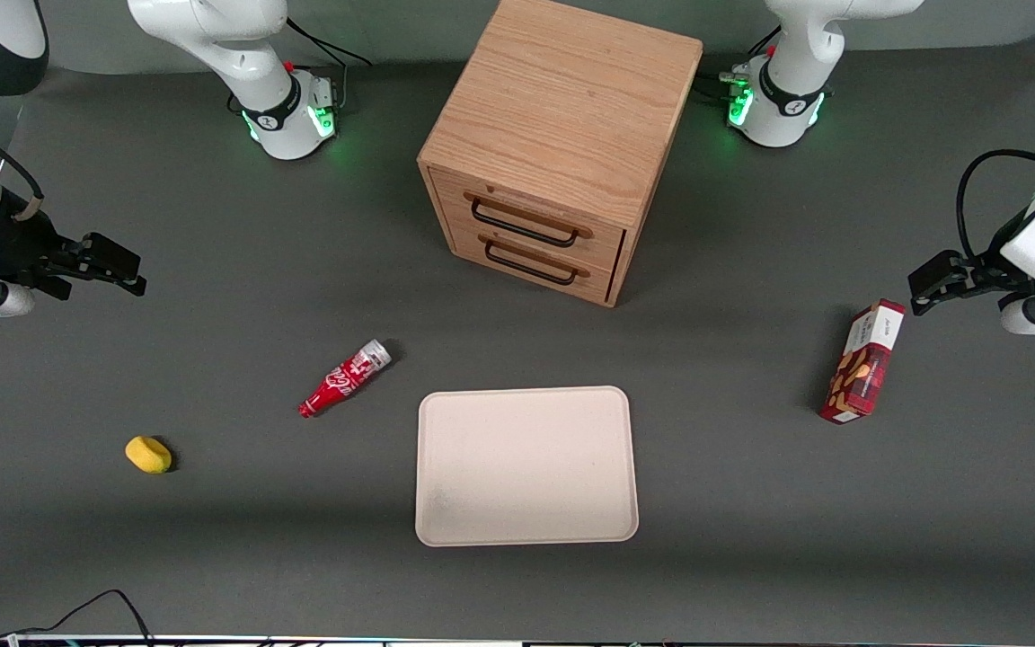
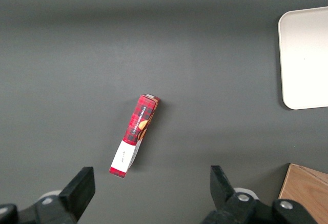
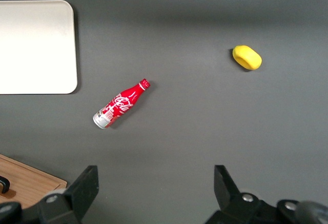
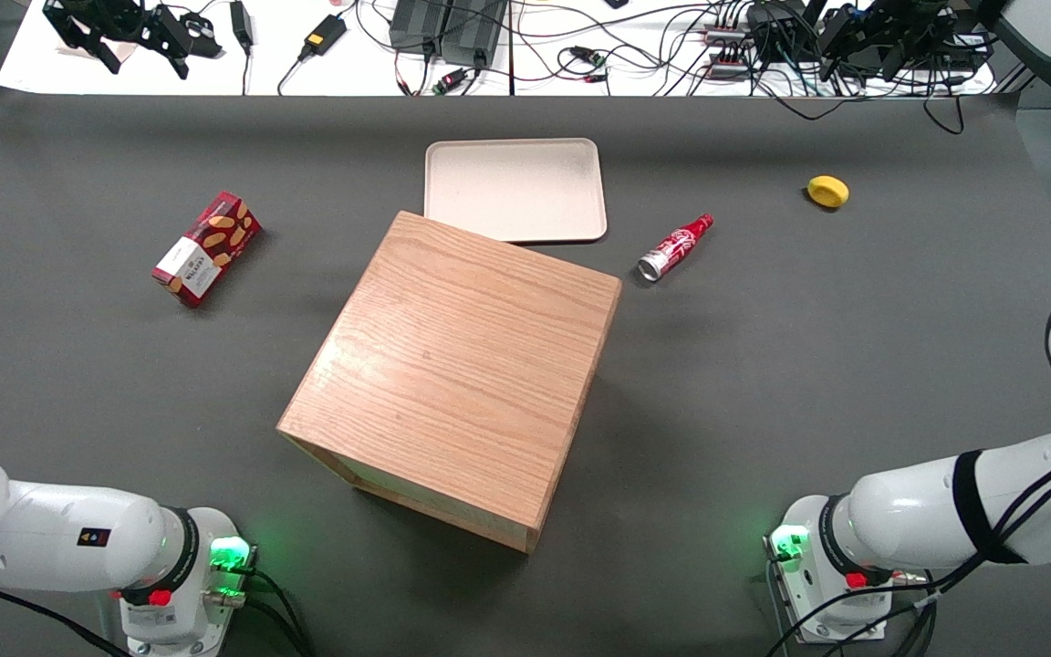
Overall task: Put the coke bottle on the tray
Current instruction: 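Move the right gripper down over the red Coca-Cola bottle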
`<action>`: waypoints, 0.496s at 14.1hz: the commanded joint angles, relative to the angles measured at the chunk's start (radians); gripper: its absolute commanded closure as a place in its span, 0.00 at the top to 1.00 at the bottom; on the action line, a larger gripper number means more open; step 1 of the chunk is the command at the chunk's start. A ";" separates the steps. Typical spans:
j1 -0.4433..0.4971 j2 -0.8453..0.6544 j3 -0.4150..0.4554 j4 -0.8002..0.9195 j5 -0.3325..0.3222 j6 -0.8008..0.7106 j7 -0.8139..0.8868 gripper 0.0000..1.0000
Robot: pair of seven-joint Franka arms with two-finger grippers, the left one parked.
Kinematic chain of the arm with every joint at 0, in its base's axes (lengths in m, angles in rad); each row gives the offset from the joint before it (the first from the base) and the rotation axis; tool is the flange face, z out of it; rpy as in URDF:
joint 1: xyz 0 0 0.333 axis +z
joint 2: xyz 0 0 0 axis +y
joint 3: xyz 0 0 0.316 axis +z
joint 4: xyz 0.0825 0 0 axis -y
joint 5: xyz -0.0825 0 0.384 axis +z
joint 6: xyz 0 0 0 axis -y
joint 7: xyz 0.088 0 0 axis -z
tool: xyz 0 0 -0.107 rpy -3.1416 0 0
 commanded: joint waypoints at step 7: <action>-0.008 0.008 0.001 -0.001 0.013 0.005 0.000 1.00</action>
